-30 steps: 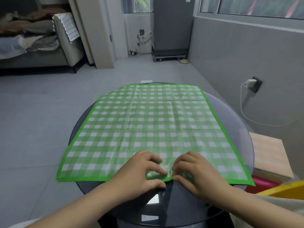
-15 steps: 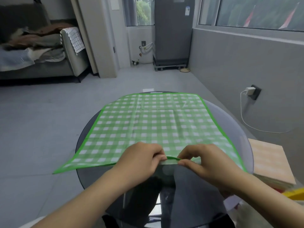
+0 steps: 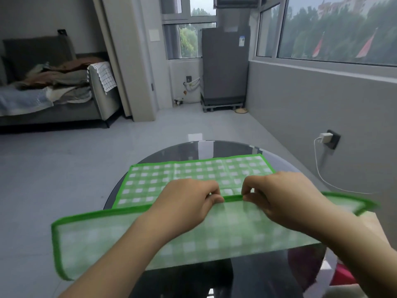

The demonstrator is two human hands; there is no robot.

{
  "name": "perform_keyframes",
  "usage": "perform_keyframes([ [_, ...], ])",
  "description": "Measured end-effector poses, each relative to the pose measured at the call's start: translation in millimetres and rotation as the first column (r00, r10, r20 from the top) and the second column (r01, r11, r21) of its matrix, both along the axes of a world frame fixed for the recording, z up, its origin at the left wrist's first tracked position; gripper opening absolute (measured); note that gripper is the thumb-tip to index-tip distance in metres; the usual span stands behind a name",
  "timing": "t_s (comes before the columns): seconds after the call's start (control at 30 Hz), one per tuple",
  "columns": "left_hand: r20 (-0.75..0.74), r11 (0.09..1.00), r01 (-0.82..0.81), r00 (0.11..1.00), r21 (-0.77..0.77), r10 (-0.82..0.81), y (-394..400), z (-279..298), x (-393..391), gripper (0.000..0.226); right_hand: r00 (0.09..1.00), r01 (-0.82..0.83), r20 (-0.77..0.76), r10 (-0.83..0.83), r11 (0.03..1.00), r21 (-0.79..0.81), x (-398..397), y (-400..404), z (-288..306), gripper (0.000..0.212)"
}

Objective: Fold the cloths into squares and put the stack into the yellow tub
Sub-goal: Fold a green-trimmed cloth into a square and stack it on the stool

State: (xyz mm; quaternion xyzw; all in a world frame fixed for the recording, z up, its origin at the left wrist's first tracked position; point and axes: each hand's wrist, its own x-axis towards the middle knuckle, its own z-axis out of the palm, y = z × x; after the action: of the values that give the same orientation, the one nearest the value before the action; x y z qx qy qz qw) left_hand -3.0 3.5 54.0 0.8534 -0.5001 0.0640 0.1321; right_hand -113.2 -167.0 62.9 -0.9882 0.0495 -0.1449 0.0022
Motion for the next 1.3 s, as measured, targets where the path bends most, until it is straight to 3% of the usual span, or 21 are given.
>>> perform_keyframes([
  [0.37, -0.086, 0.989, -0.121, 0.99, -0.089, 0.114, -34.9, -57.3, 66.7, 0.022, 0.998, -0.021, 0.065, 0.016, 0.997, 0.076, 88.6, -37.7, -62.1, 0.02],
  [0.5, -0.031, 0.976, -0.213, 0.976, 0.036, 0.214, -43.3, -81.1, 72.9, 0.028, 1.0, -0.012, -0.007, 0.014, 0.985, 0.171, 109.5, -42.2, -99.8, 0.019],
  [0.63, -0.124, 0.96, -0.249, 0.956, 0.13, 0.265, -55.4, -95.5, 49.9, 0.035, 1.0, 0.007, 0.015, -0.011, 0.967, 0.255, 117.0, -44.5, -122.5, 0.016],
  [0.8, -0.237, 0.942, -0.17, 0.941, 0.29, 0.243, -59.1, -109.4, 24.7, 0.053, 0.999, 0.044, 0.022, -0.05, 0.978, 0.203, 116.5, -54.9, -126.2, 0.015],
  [1.17, -0.195, 0.943, -0.196, 0.948, 0.269, 0.252, -59.4, -137.6, 21.8, 0.092, 0.986, 0.11, 0.107, -0.124, 0.985, 0.134, 110.1, -51.5, -131.3, 0.006],
  [1.3, -0.176, 0.941, -0.233, 0.944, 0.244, 0.279, -59.8, -139.2, 22.4, 0.089, 0.992, 0.075, 0.087, -0.093, 0.979, 0.188, 98.1, -26.8, -131.2, 0.034],
])
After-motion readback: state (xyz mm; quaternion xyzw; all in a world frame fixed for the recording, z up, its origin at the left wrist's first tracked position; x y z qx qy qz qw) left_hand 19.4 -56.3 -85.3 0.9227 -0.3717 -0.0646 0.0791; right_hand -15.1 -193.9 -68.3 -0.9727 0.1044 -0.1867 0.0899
